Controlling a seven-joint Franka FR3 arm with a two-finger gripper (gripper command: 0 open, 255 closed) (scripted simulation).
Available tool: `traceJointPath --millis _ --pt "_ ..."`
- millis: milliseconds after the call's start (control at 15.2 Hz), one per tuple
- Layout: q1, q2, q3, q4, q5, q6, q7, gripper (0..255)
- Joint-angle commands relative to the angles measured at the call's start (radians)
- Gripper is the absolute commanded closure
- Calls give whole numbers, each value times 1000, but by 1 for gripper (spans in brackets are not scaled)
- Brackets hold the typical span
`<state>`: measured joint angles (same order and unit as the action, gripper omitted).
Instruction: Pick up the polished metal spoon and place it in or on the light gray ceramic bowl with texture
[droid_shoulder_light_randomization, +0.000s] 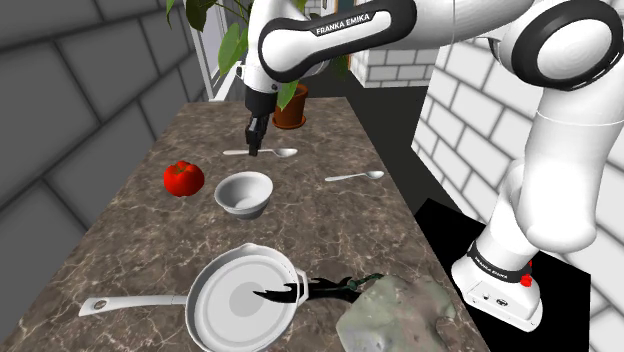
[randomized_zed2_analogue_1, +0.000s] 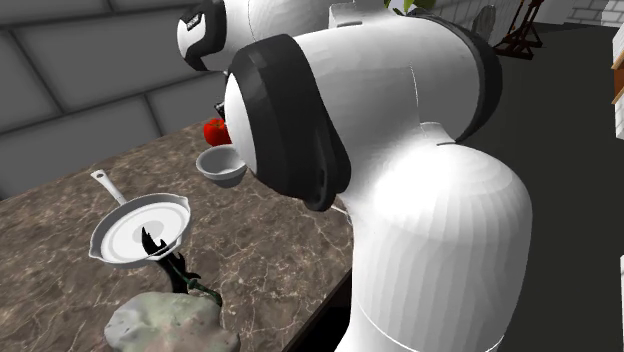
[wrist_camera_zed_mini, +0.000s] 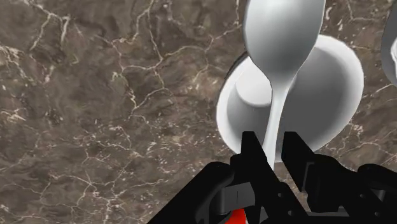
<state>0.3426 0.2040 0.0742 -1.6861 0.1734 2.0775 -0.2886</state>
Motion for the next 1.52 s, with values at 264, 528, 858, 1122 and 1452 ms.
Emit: traceJointPath --millis 264,528,858,1122,1452 --pt "80 103 35 158 -48 -36 136 255" --pt "81 109 35 113 -45 15 129 255" --pt "81 121 35 63 -42 76 121 255" --pt "81 134 36 27 -39 124 114 255" --pt "81 145 36 6 -38 157 109 255"
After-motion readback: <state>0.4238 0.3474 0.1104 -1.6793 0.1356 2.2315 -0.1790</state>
